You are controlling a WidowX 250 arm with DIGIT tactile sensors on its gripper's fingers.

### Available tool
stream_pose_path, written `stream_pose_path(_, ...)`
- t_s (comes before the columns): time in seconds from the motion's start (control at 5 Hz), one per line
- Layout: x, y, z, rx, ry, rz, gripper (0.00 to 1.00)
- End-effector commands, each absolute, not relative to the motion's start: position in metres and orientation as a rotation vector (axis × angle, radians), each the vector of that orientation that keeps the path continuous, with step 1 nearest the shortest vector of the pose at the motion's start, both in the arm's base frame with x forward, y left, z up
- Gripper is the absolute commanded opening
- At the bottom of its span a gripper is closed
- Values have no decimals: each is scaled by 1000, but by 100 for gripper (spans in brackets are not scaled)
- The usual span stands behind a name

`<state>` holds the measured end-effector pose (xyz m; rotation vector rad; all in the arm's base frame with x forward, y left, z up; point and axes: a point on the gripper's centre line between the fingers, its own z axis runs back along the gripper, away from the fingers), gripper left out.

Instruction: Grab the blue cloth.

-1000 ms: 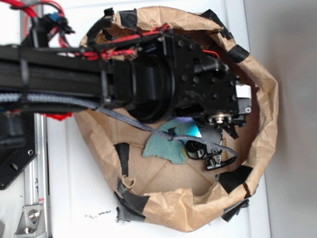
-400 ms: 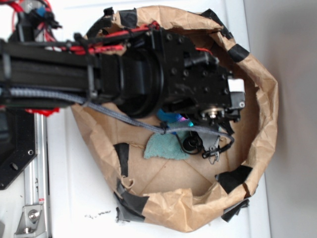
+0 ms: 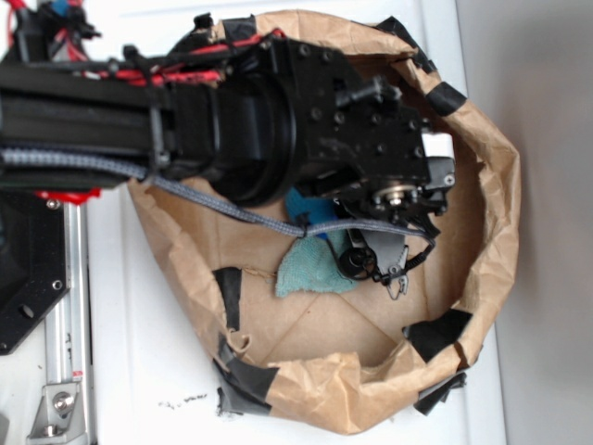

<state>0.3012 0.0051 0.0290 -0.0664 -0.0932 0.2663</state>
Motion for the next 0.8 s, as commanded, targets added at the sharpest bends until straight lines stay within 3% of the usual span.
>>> stream_pose_path(0.0,314,17,84,-59,-182,215,0)
stream_pose_path(0.2,294,22,135,6,-236,51,0)
stream_pose_path(0.4,280,19,185,-5,-215,18,0)
stream_pose_path(0.6,279,11,223,37,-182,2,0)
